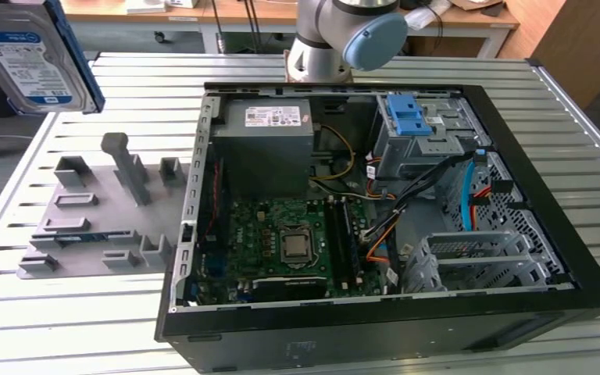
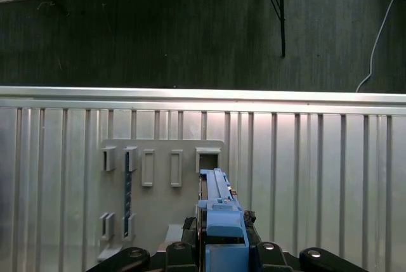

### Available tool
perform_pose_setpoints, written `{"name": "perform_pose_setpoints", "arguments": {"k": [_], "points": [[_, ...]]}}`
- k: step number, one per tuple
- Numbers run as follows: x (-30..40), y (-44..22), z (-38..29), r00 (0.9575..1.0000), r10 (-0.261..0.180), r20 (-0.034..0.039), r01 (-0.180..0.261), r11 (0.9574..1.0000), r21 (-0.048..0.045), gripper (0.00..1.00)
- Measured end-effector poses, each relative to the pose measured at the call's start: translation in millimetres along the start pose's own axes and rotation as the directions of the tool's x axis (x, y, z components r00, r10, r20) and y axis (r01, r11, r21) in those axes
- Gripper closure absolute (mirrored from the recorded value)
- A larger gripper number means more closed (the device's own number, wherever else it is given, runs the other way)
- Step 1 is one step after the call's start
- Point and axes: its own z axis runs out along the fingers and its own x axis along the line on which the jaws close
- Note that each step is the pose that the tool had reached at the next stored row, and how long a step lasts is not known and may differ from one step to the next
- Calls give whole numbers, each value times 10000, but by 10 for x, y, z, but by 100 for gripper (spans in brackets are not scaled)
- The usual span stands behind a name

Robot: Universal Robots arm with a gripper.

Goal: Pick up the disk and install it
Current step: 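Pick up the disk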

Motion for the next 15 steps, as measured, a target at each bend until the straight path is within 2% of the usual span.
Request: {"name": "perform_pose_setpoints", "arguments": {"k": [15], "points": [[-1, 1, -165, 10000, 0, -1, 0, 10000, 1, 64]]}}
